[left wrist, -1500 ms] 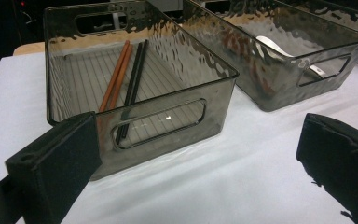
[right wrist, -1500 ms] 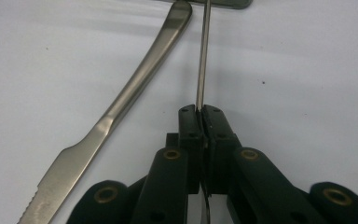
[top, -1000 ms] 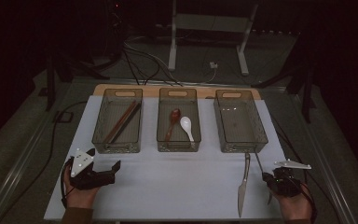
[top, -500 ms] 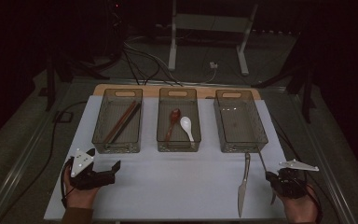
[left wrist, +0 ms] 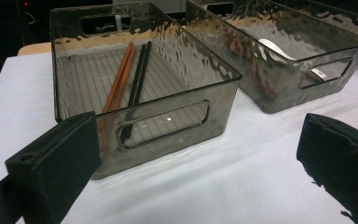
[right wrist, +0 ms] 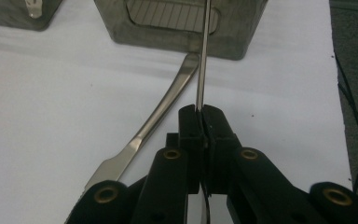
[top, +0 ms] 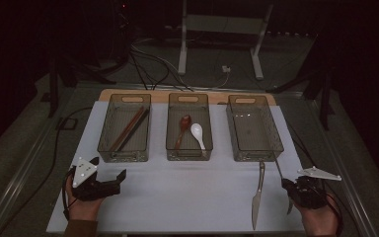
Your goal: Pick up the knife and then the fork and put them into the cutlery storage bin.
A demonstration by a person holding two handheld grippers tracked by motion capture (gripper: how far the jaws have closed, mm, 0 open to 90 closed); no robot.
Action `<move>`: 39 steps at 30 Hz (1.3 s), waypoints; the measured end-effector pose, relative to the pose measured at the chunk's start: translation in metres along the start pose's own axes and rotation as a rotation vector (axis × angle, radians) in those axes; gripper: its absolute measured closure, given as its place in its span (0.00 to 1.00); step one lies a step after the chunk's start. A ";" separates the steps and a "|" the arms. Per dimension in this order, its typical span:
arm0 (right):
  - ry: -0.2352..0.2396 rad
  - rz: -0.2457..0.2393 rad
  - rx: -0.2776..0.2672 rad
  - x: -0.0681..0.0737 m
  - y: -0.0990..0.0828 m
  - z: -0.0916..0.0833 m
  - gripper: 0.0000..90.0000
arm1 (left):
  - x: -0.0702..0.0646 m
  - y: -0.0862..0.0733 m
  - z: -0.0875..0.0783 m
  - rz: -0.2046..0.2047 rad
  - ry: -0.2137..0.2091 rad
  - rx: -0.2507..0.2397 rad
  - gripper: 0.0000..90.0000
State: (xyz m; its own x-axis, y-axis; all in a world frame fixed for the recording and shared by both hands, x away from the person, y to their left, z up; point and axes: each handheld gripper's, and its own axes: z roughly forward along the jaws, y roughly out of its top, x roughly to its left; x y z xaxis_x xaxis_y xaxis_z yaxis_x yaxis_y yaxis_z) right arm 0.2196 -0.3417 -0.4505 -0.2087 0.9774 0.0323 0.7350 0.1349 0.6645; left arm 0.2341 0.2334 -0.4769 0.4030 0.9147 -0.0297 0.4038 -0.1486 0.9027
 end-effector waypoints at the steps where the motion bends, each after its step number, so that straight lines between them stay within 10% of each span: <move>1: 0.000 -0.001 -0.004 0.000 0.001 0.000 0.98 | 0.000 0.000 0.000 0.002 -0.005 0.004 0.01; 39: 0.012 0.014 -0.087 -0.007 0.041 -0.005 0.98 | 0.001 0.003 -0.009 0.006 0.015 -0.042 0.01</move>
State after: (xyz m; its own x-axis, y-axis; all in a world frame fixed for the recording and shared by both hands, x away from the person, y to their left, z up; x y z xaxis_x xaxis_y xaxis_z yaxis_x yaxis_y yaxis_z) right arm 0.2476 -0.3439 -0.4196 -0.2065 0.9771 0.0508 0.6794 0.1059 0.7261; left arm 0.2285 0.2370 -0.4706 0.3929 0.9194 -0.0177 0.3668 -0.1390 0.9199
